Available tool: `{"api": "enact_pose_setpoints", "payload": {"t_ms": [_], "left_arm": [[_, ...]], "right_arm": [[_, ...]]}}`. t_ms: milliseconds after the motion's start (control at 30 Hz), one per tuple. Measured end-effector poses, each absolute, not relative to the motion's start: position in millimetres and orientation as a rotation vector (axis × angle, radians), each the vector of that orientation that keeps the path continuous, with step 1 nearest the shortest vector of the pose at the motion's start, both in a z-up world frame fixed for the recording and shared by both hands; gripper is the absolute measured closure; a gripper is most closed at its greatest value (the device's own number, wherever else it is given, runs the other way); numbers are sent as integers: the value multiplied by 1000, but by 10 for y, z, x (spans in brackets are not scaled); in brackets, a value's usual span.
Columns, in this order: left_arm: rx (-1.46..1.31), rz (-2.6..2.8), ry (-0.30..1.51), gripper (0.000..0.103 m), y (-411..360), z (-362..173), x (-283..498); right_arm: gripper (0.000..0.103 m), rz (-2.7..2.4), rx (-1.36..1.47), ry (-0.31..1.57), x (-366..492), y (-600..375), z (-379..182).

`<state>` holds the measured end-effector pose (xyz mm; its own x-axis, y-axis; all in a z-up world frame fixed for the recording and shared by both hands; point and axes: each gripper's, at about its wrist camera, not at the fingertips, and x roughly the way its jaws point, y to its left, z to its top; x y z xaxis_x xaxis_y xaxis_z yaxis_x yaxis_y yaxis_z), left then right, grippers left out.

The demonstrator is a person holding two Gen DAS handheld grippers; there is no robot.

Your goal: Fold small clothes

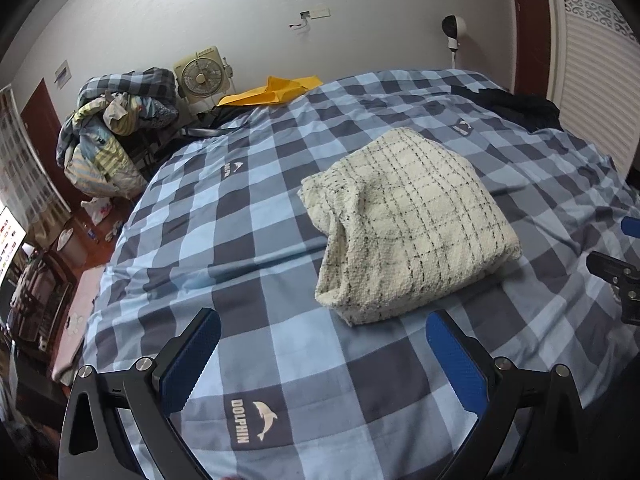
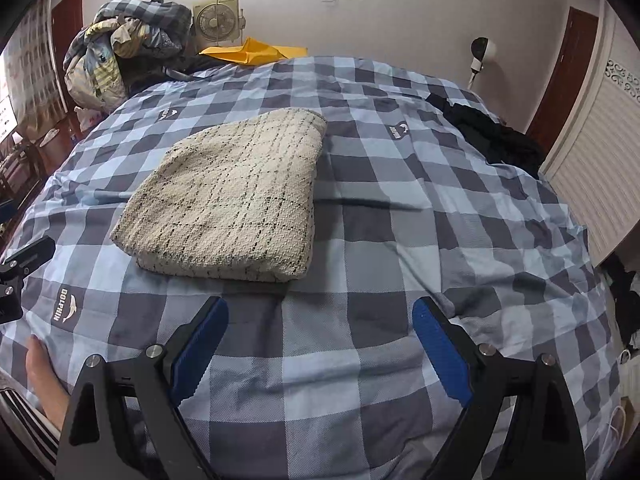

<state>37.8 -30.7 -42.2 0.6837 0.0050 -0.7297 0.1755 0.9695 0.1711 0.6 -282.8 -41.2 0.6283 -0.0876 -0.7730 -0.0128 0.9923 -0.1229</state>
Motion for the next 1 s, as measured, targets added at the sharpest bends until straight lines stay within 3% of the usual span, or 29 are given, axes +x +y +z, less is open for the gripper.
{"api": "enact_pose_setpoints", "payload": {"t_ms": [1000], "left_arm": [[234,-87,803,0,-326,-401,337]], "right_arm": [[12,-49,-120,888,3,-2828,-398]]}}
